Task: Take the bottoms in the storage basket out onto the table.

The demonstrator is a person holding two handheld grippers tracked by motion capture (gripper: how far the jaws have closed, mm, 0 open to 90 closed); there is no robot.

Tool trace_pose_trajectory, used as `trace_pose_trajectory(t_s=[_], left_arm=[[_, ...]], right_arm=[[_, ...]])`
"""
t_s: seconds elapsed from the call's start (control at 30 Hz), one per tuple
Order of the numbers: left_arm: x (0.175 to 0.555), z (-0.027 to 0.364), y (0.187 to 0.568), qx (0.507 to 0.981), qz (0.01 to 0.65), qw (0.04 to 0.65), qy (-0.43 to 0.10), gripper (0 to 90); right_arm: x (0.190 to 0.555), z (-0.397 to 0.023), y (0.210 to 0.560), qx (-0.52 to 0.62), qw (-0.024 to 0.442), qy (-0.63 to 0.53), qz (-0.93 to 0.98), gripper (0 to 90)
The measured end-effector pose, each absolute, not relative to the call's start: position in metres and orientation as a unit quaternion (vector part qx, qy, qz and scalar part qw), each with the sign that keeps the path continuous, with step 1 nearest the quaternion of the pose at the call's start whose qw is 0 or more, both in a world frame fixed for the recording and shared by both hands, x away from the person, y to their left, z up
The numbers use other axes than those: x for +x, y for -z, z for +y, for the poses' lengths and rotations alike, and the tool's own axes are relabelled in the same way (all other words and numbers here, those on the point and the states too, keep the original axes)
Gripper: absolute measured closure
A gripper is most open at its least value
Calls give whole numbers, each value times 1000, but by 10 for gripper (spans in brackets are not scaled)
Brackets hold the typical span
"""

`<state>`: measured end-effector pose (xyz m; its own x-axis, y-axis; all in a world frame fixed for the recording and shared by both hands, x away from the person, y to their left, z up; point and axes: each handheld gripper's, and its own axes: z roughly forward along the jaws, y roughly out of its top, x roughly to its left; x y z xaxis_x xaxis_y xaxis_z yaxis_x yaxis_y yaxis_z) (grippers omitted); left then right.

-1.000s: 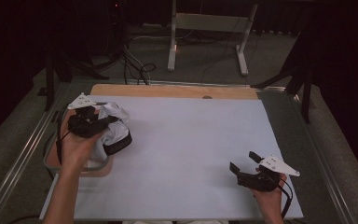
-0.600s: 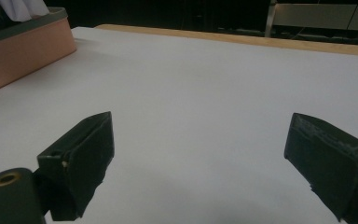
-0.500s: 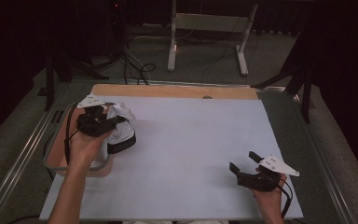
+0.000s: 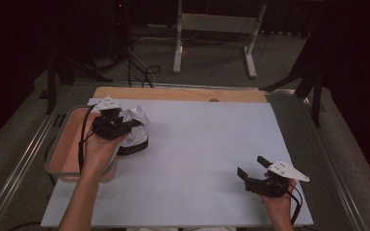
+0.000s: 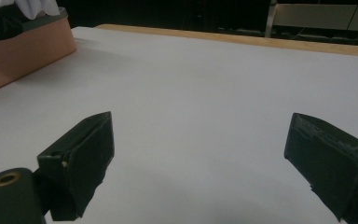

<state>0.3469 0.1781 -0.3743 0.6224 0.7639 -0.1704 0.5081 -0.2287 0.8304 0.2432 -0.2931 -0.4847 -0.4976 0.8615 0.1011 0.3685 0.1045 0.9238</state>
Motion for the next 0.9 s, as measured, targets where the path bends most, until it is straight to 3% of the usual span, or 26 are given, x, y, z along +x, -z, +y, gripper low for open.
trace_pose_trajectory(t_s=[0.9], left_arm=[[363,137,395,784,396,469,-90,818]], right_arm=[[244,-294,485,435,242,-507,704,82]])
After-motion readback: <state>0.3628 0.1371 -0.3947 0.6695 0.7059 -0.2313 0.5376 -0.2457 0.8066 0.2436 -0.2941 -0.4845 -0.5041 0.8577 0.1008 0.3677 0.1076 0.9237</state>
